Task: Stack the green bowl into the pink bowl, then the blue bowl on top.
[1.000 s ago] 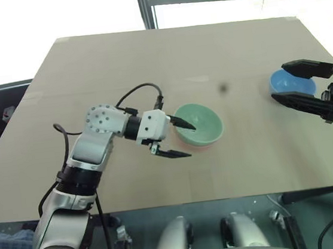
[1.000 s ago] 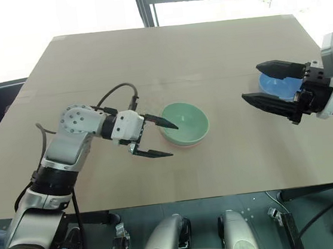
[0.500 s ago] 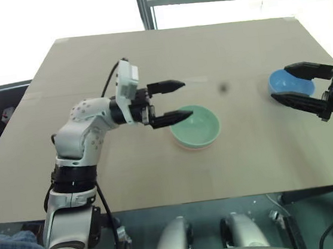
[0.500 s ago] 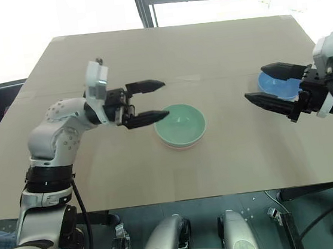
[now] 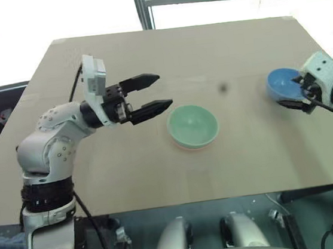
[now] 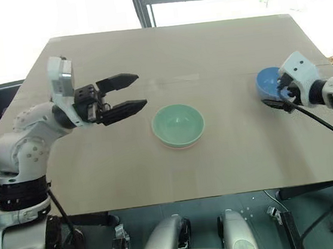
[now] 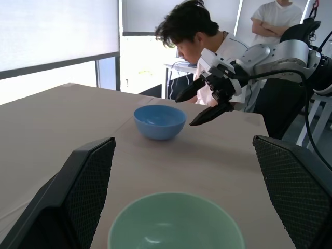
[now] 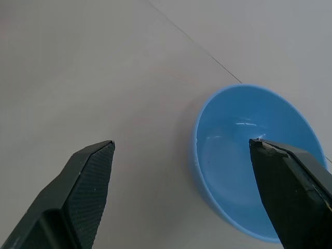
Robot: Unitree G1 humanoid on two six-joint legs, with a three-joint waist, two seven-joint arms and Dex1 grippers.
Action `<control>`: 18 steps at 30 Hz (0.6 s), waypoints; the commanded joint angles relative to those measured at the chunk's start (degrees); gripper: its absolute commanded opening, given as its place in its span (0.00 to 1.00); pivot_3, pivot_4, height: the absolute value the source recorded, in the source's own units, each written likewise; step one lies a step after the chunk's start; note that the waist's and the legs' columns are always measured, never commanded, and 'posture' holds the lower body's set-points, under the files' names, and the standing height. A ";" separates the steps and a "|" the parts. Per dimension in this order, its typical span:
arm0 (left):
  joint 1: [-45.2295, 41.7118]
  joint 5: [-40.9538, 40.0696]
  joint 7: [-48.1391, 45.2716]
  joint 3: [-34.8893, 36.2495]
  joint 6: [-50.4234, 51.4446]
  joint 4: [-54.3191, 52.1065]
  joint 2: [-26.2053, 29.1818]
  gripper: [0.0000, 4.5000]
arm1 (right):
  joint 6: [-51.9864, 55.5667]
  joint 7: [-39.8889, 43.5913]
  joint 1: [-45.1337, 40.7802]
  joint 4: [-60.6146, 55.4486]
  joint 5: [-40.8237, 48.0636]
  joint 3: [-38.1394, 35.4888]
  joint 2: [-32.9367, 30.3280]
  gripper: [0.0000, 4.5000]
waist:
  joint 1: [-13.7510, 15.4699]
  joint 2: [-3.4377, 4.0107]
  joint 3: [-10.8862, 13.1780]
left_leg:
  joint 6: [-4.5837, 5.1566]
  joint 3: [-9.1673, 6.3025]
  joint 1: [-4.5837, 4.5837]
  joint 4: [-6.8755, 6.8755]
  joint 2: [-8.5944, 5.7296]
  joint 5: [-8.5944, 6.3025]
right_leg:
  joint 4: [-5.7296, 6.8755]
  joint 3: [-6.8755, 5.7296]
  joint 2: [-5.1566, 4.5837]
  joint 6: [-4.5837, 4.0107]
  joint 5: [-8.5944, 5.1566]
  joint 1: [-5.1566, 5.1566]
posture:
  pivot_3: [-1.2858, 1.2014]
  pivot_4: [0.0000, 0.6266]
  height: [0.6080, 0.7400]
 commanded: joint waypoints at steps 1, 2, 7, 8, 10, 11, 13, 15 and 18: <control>1.47 -1.57 0.48 2.72 0.32 -3.34 2.17 1.00 | -6.35 3.00 -7.39 9.15 -6.40 4.73 3.27 0.97 | -0.06 -0.01 0.00 | 0.00 0.00 0.00 0.00 0.00 0.00 | 0.00 0.00 0.01 0.00 0.00 0.00 | 0.52 0.24 1.00; 2.08 -1.79 0.56 3.09 0.37 -3.83 2.51 1.00 | -7.80 3.99 -9.33 12.32 -7.90 6.31 4.61 0.97 | -0.05 -0.01 0.00 | 0.00 0.01 -0.01 0.00 0.00 0.00 | -0.01 0.00 0.00 0.00 0.00 0.00 | 0.52 0.24 1.00; 3.44 -2.71 1.82 3.94 0.67 -5.40 3.21 1.00 | -13.86 6.69 -15.93 25.01 -14.59 10.92 9.06 0.97 | 0.38 -0.04 0.03 | -0.01 -0.01 -0.04 -0.01 -0.02 0.00 | -0.05 -0.02 -0.01 0.00 0.00 -0.01 | 0.52 0.24 1.00; 3.71 -2.82 2.03 4.15 0.71 -5.65 3.39 1.00 | -14.63 7.12 -17.12 27.50 -15.76 11.62 9.83 0.97 | 0.37 -0.04 0.03 | -0.01 -0.02 -0.05 -0.01 -0.03 0.00 | -0.06 -0.02 -0.02 0.00 0.00 -0.01 | 0.52 0.24 1.00; 4.23 -3.11 2.34 4.66 0.93 -6.15 3.74 1.00 | -15.78 6.77 -19.33 32.51 -17.97 12.36 11.24 0.85 | 0.23 -0.05 0.03 | -0.01 -0.02 -0.06 -0.02 -0.04 0.00 | -0.09 -0.02 -0.03 0.00 0.00 0.00 | 0.52 0.24 1.00; 4.54 -3.19 2.47 4.95 1.00 -6.43 3.95 1.00 | -16.74 6.44 -20.32 35.10 -19.39 12.97 11.56 0.81 | 0.19 -0.04 0.03 | -0.01 -0.01 -0.06 -0.02 -0.04 0.00 | -0.09 -0.01 -0.03 -0.01 0.00 -0.01 | 0.52 0.24 1.00; 5.06 -3.41 2.83 5.32 1.08 -6.92 4.21 1.00 | -18.35 6.15 -21.67 38.73 -21.29 13.28 12.14 0.62 | 0.24 -0.04 0.03 | -0.02 -0.01 -0.05 -0.05 -0.04 0.00 | -0.09 -0.01 -0.03 -0.01 0.00 -0.01 | 0.52 0.24 1.00; 5.49 -3.65 3.18 5.55 1.10 -7.28 4.34 1.00 | -19.44 6.31 -22.50 40.97 -22.34 12.96 12.71 0.45 | 0.17 -0.04 0.03 | -0.04 -0.01 -0.04 -0.08 -0.04 0.02 | -0.09 -0.01 -0.03 -0.01 0.00 -0.03 | 0.52 0.24 1.00; 6.03 -3.88 3.54 5.75 1.03 -7.69 4.43 1.00 | -20.55 7.12 -22.82 42.29 -23.19 12.38 13.04 0.16 | 0.05 -0.04 0.03 | -0.06 -0.02 -0.04 -0.09 -0.04 0.03 | -0.09 -0.01 -0.03 -0.01 0.00 -0.03 | 0.52 0.24 1.00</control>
